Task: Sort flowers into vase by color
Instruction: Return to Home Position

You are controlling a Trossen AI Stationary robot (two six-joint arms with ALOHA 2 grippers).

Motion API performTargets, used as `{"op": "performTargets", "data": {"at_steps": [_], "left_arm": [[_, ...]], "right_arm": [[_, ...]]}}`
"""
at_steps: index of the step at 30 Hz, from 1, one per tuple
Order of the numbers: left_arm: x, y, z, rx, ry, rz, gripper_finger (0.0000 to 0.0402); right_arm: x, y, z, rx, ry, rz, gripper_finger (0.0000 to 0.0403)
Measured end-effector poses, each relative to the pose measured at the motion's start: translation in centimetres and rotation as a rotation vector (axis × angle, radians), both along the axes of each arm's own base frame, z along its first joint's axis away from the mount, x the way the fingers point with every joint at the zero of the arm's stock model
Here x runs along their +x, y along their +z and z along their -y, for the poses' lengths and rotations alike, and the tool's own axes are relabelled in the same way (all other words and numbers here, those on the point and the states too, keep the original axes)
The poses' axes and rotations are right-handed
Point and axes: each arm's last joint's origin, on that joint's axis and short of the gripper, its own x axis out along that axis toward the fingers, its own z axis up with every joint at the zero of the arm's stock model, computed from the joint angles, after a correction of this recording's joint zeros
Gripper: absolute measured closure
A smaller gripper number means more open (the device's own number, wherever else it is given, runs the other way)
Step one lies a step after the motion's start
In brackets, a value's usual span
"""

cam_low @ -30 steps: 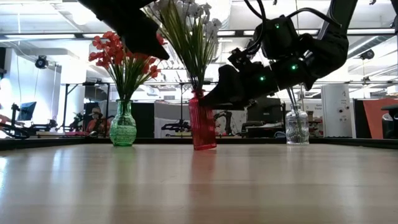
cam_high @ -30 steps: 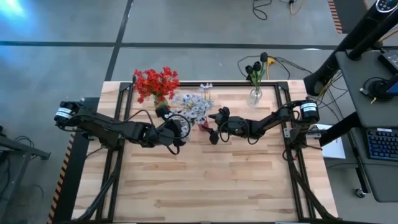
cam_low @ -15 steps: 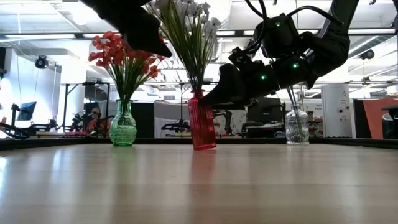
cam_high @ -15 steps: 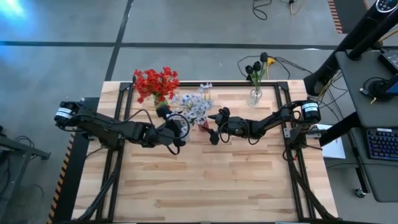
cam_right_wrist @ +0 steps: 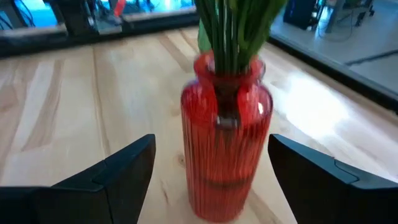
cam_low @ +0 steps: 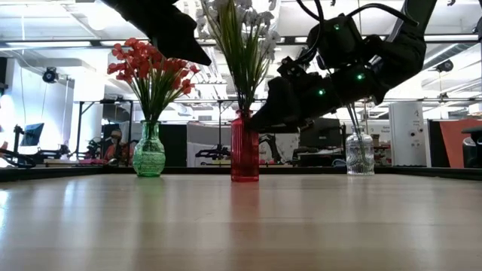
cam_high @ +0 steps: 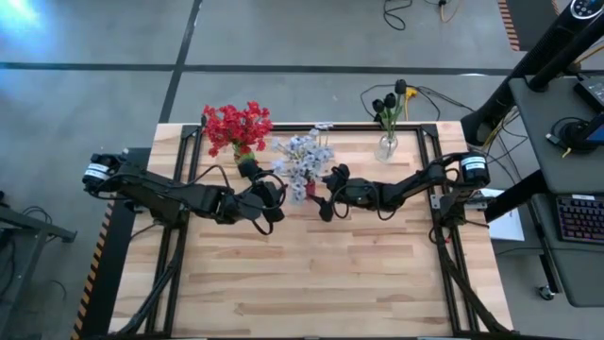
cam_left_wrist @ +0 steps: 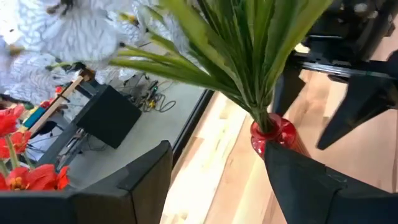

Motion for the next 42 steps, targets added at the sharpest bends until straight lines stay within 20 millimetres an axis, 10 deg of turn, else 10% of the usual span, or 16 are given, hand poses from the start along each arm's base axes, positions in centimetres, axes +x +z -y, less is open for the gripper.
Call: {"op": "performTargets", "data": {"at_steps": [15,42], "left_arm": [[-5.6,3.0,3.5,-0.056,-0.125,0.092,0.0166],[-11.0,2.9,1.8,-0.201,-0.328,0.456,0.0166]], "right_arm": [[-4.4,2.7,-1.6,-0.017,0.049,-0.099,0.009],[-9.5,8.1,-2.8,-0.123,0.347,0.234,0.0087]]}}
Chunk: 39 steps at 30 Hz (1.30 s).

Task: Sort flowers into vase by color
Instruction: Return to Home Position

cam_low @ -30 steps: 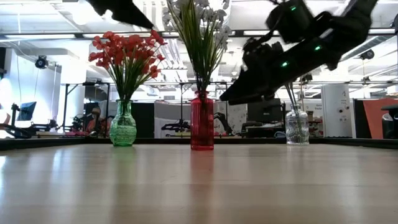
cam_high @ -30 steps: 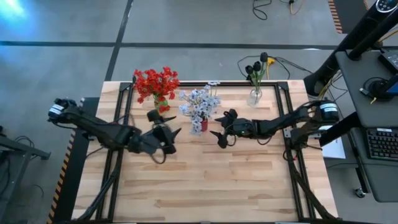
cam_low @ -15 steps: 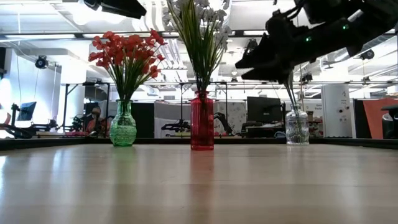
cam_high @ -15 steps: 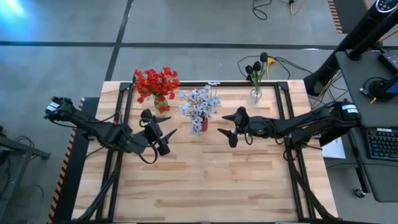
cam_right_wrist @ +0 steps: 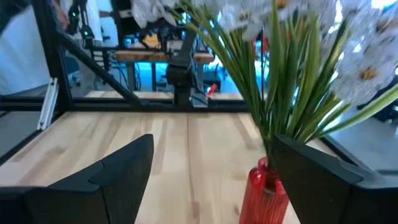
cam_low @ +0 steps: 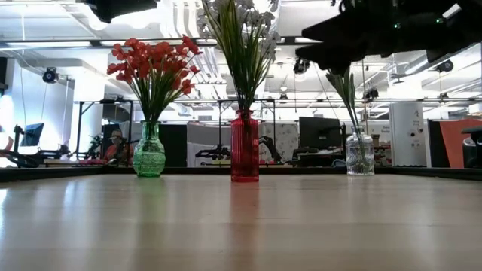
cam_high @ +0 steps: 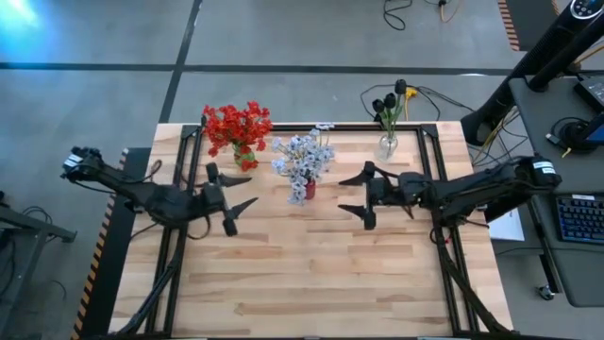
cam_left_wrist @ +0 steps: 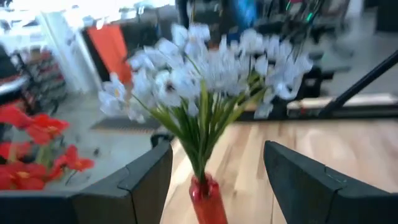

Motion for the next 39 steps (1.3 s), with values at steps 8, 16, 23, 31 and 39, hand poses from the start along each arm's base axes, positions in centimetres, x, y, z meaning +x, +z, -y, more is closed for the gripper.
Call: {"op": "performTargets", "data": {"at_steps": [8,16,23,31,39], "left_arm": [[-3.7,-0.5,-1.7,0.032,-0.03,0.111,0.0166],[-5.9,-1.9,-2.7,0.057,-0.025,0.16,0.0166],[-7.5,-3.1,-3.5,0.049,-0.023,0.221,0.0166],[-9.6,-3.9,-4.4,0.045,-0.017,0.279,0.0166],[-9.7,-5.4,-4.3,0.011,-0.046,0.267,0.0166]], "right_arm": [[-3.1,0.8,-0.2,-0.047,0.079,0.105,0.0087],[-7.1,0.2,-0.2,-0.06,0.074,0.231,0.0087],[-10.0,1.6,-0.2,-0.072,0.073,0.376,0.0087],[-13.4,2.4,-0.3,-0.081,0.093,0.425,0.0087],[-15.1,1.8,-0.5,-0.095,0.159,0.433,0.0087]]}}
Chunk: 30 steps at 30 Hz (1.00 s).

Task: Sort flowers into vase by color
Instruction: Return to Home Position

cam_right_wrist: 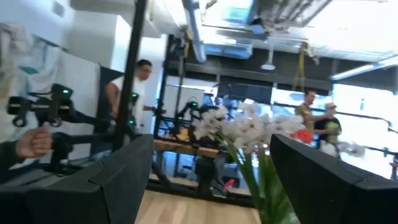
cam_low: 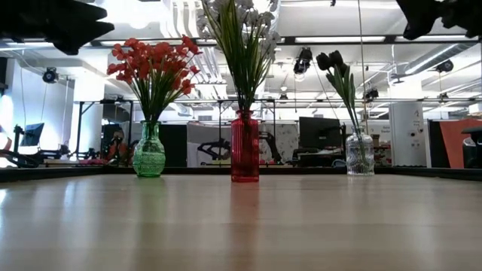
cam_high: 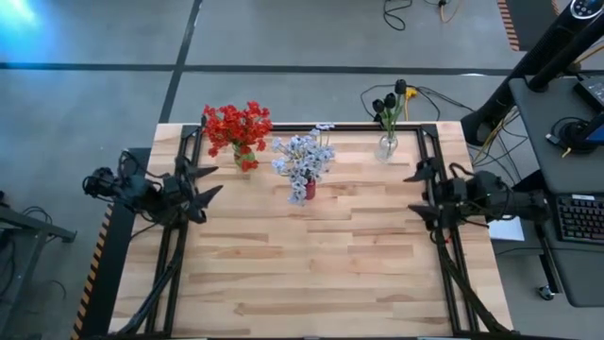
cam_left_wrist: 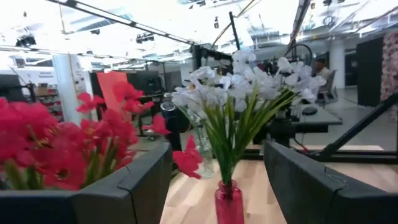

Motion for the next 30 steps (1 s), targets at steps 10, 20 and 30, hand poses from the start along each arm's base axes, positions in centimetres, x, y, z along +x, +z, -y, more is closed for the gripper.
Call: {"op": "performTargets", "data": {"at_steps": [10,20,30], "left_arm": [[1.5,-4.6,0.7,-0.043,-0.041,0.004,0.0166],[1.9,-5.9,0.9,-0.059,-0.045,-0.092,0.0166],[1.8,-5.6,0.8,-0.056,-0.045,-0.103,0.0166]], "right_arm": [[0.9,-2.7,-0.1,-0.007,0.029,-0.026,0.0087],[1.5,-4.2,0.0,-0.045,-0.017,-0.086,0.0087],[1.7,-4.9,0.0,-0.012,-0.012,-0.165,0.0087]]}}
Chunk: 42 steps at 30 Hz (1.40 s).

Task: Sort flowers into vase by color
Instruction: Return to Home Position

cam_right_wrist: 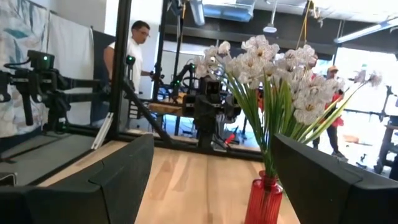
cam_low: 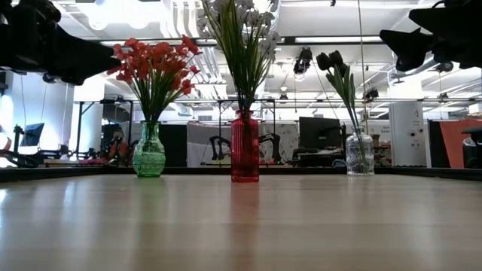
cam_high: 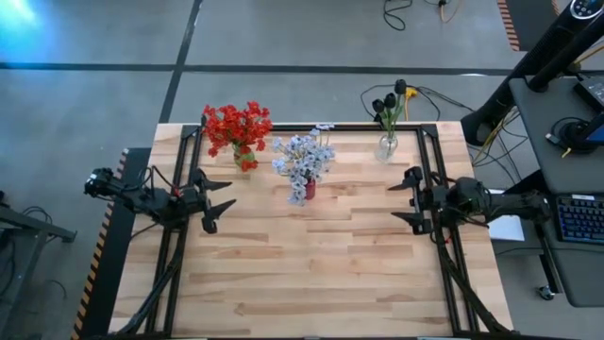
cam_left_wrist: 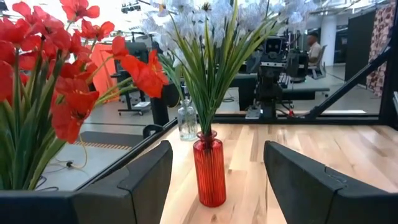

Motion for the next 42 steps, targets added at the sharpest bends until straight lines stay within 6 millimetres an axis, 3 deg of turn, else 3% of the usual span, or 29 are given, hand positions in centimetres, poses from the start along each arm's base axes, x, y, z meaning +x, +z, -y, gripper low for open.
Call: {"op": "performTargets", "data": {"at_steps": [42], "left_arm": [[-0.06,0.35,-0.02,-0.003,0.0,0.007,0.0166]], "right_arm": [[0.02,-0.05,0.0,0.018,0.004,-0.004,0.0087]]}}
